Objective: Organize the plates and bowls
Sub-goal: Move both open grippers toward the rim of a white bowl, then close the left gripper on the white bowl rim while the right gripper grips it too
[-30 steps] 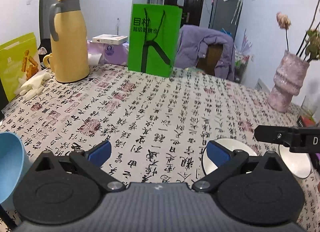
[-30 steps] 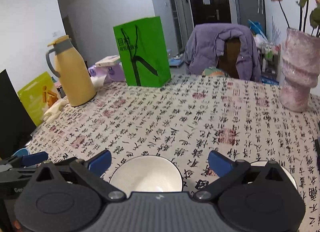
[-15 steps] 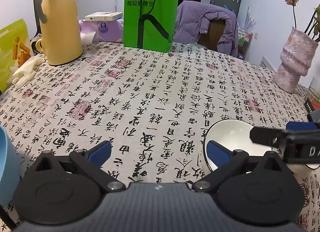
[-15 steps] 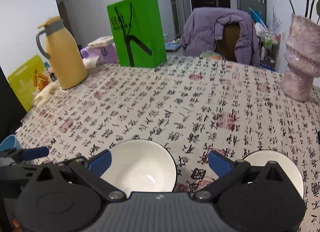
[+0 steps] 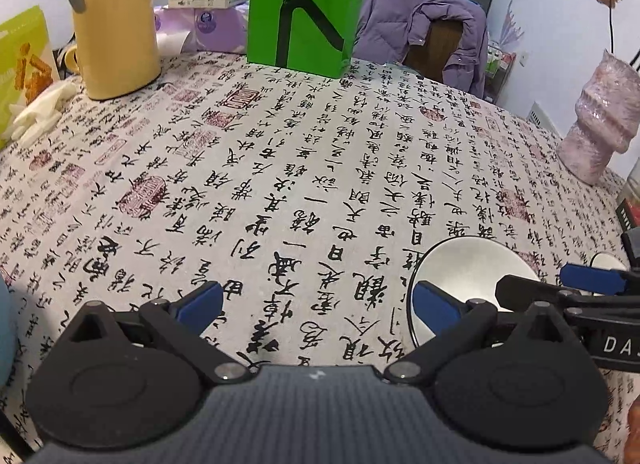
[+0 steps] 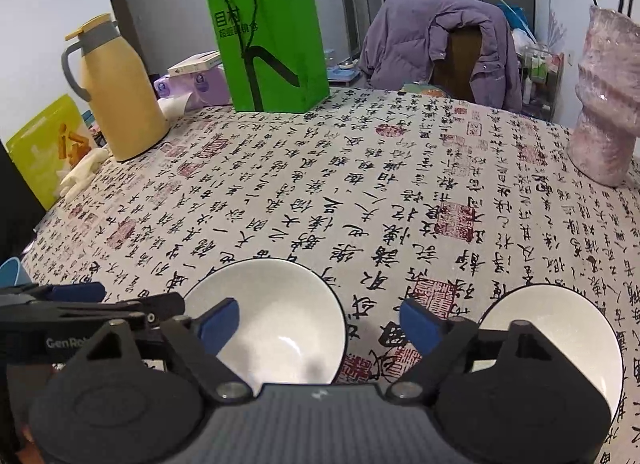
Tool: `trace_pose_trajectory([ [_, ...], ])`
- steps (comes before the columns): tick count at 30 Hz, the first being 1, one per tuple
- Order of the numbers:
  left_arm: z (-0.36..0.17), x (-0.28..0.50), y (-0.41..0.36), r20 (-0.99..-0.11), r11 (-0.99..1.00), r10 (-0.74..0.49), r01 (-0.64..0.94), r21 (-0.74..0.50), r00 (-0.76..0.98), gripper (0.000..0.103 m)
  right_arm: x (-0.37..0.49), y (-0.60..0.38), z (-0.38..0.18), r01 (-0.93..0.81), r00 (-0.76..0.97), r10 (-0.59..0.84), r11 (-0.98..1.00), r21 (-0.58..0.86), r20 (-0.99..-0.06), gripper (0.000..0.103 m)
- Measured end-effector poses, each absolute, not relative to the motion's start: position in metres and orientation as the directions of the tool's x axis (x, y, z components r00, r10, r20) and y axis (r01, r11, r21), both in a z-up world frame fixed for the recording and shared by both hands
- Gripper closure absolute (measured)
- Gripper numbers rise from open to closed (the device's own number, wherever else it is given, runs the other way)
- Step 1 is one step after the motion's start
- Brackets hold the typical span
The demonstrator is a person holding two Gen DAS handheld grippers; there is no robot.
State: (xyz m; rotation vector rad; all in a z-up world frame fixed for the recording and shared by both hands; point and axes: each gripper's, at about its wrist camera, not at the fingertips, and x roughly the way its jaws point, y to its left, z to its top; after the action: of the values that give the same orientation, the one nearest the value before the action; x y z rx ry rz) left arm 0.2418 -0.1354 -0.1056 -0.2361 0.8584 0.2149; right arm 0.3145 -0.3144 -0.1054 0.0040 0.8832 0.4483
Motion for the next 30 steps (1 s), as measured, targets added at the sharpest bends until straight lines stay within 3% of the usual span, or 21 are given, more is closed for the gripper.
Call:
trace_pose_trajectory([
  [10,-0.110,0.249,-0.131,-0.784,0.928,0.030,-0.308,-0.208,0.620,0.003,0.324,-0.319,-0.118,-0.364,0.511,0.394,0.904,0.223,-0.764,0.029],
  [14,-0.111,0.252,-0.137,-0.787,0.932,0.012,-0.293,-0.215,0.616,0.010,0.326,-0.319,-0.123,-0.355,0.494,0.397,0.904,0.237,-0.773,0.038],
  [18,-0.112,0.255,-0.146,-0.792,0.940,-0.010,-0.265,-0.216,0.610,0.026,0.326,-0.317,-0.127,-0.360,0.480,0.401,0.901,0.241,-0.780,0.047],
  [20,-0.114,0.256,-0.149,-0.799,0.939,-0.019,-0.264,-0.221,0.601,0.030,0.326,-0.316,-0.128,-0.359,0.485,0.394,0.904,0.233,-0.781,0.048],
  [25,-0.120,0.261,-0.155,-0.818,0.942,-0.032,-0.256,-0.217,0.575,0.054,0.326,-0.316,-0.128,-0.364,0.480,0.403,0.900,0.241,-0.779,0.050],
  [30,-0.125,0.265,-0.164,-0.828,0.948,-0.040,-0.240,-0.208,0.559,0.071,0.324,-0.312,-0.129,-0.382,0.471,0.410,0.893,0.238,-0.781,0.061],
])
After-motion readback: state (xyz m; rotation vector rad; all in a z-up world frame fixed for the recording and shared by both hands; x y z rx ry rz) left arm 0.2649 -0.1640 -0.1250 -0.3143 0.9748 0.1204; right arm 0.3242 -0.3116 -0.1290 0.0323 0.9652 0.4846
